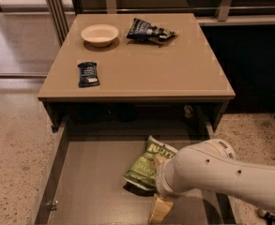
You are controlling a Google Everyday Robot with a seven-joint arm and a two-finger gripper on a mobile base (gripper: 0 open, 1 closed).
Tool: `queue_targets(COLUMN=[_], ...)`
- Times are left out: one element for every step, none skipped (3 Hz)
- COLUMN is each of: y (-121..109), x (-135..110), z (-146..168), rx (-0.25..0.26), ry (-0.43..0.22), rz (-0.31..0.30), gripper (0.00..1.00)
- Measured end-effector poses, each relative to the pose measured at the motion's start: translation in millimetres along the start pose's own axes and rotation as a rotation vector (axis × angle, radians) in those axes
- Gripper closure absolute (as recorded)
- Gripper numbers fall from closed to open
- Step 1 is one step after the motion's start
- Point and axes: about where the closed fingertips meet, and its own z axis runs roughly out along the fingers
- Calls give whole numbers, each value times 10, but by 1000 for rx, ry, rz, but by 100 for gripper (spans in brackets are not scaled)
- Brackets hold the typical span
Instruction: Pick green jalapeno chip bag from top drawer and place on counter
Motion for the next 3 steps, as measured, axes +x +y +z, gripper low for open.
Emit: queue_targets(y=[-4, -4, -4], x=[-4, -4, -4], z=[6, 6, 6], rx=[1, 1, 1], ry=[-2, -2, -2], rz=[0, 0, 0], gripper=[27, 50, 73])
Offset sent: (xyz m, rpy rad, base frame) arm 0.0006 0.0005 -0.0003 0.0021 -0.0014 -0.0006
